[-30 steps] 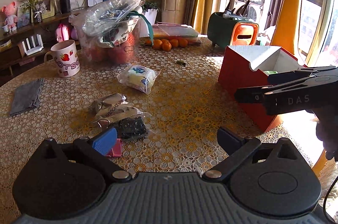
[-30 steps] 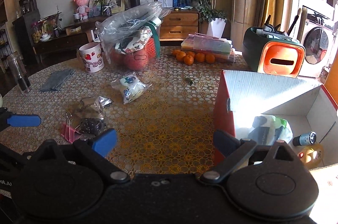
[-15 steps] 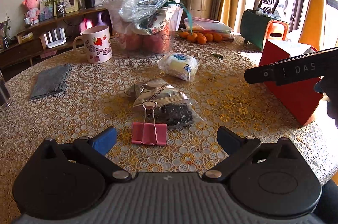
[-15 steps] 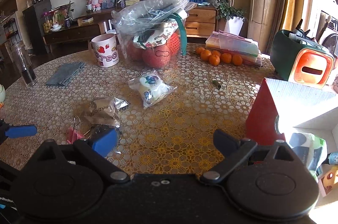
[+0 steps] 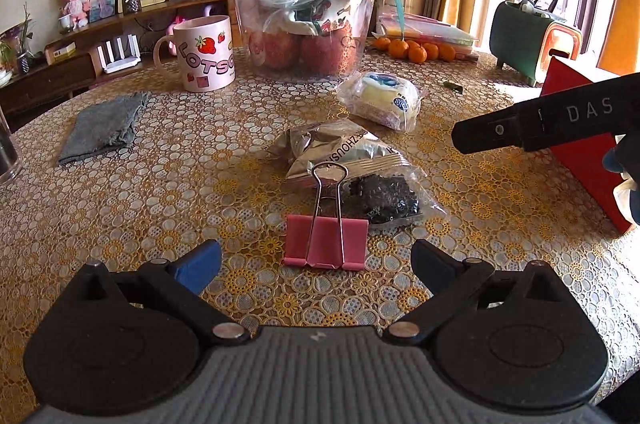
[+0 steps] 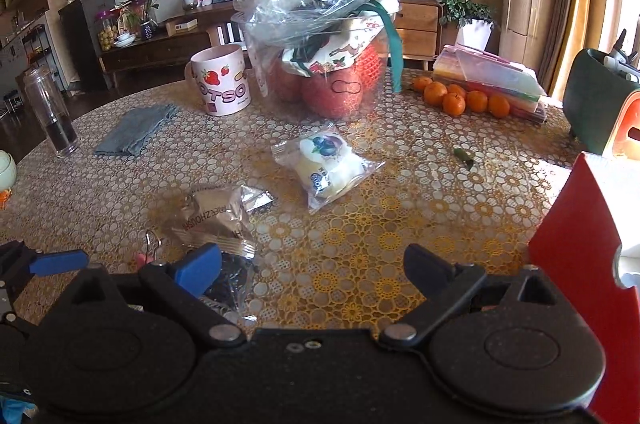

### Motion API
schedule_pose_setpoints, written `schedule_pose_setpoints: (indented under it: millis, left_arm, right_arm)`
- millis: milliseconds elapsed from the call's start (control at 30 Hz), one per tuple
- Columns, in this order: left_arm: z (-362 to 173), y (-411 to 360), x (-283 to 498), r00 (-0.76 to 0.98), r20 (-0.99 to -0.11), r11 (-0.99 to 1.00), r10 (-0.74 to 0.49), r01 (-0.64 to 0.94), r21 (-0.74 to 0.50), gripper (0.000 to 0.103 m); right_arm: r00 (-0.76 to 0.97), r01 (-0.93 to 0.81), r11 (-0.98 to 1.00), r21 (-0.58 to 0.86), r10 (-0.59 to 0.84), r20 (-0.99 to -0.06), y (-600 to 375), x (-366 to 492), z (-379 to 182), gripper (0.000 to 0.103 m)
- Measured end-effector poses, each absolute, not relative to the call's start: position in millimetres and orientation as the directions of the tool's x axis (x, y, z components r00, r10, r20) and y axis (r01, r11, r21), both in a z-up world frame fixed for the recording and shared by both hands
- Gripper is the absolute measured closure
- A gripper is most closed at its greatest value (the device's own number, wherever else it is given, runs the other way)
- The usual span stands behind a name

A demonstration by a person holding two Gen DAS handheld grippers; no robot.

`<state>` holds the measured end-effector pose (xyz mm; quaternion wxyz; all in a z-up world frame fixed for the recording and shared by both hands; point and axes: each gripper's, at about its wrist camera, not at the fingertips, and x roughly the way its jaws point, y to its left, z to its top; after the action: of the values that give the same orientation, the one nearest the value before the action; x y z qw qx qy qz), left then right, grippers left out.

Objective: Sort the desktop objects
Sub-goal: 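Reach the left gripper to the pink binder clip while the right gripper approaches the black-item bag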

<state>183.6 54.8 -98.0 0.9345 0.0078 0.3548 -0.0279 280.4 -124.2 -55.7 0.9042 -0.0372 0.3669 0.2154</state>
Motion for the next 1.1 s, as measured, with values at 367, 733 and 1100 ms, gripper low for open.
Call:
schedule_pose_setpoints:
  millis: [367, 733, 1100]
  left_arm:
    - [-115, 53, 198, 0.757, -0.652, 0.995, -0.046, 0.090, 0.035, 0.003]
    - [-123, 53, 205, 0.762, -0.644, 0.995, -0.060, 0.101, 0.028, 0.021]
    - [-123, 47, 202, 0.770, -0.632, 0.991, -0.087, 0.129, 0.021, 0.042]
  right_arm:
    - [0.605, -0.434, 0.895, 0.105, 0.376, -0.702, -76, 279, -78, 0.007]
    - [0.595, -0.382, 0.921, 0.071, 0.304, -0.744, -55, 287, -96, 0.021]
    - [0.577, -0.385, 0.920, 0.069, 0.298, -0.760, -49, 285, -106, 0.042]
